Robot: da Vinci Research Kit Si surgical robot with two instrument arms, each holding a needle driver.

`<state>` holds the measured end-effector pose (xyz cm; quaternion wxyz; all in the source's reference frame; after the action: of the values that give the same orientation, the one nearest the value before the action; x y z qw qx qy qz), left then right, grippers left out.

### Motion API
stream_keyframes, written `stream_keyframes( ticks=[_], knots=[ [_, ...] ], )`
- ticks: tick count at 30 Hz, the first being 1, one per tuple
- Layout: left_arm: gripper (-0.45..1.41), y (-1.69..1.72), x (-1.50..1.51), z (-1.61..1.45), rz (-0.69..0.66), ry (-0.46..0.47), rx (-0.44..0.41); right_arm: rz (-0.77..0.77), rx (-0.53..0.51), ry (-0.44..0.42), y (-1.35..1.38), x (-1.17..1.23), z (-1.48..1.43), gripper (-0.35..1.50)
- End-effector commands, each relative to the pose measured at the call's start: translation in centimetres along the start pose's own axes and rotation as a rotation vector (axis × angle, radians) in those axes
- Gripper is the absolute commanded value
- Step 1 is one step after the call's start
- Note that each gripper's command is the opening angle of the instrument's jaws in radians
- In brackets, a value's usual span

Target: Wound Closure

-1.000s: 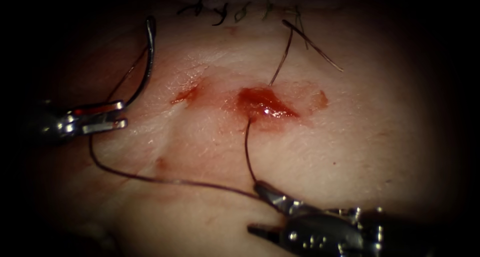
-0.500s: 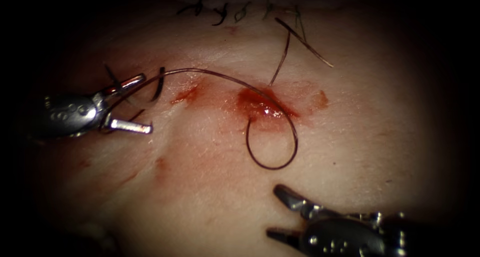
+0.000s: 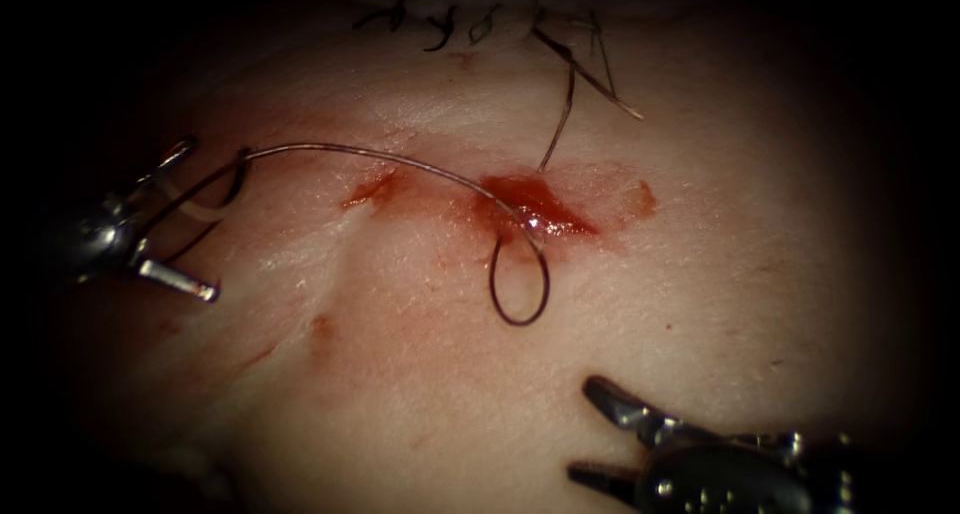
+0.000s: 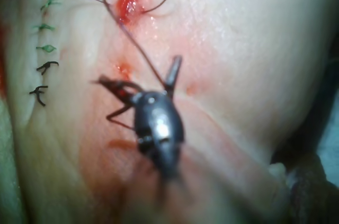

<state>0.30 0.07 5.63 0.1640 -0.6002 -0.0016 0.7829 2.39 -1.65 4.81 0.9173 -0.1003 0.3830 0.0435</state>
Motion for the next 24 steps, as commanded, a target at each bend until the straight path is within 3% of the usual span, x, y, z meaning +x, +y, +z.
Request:
stream_keyframes(
  ticks=[1,6,10,15,20,24],
  knots=[
    [1.21,0.05,-0.11,-0.01,0.002,-0.012,0.006,0.002,0.003,0.002,-0.09,0.02,0.09,1.46],
    [1.08,0.07,-0.32,-0.10,0.042,-0.089,-0.003,0.003,-0.002,0.005,-0.09,0.03,0.10,1.46],
    [1.03,0.09,-0.43,0.20,0.088,-0.237,-0.100,0.003,-0.004,0.003,-0.11,0.05,0.11,1.46],
    [1.06,0.23,-0.39,0.65,0.076,-0.222,-0.151,0.023,-0.004,0.005,-0.19,0.15,0.16,1.46],
    [1.13,0.27,-0.34,0.98,0.074,-0.219,-0.138,0.046,0.044,0.063,-0.25,0.44,0.23,1.38],
    [1.13,0.34,-0.34,1.07,0.078,-0.216,-0.139,0.073,0.049,0.060,-0.10,0.74,0.28,1.36]
  ],
)
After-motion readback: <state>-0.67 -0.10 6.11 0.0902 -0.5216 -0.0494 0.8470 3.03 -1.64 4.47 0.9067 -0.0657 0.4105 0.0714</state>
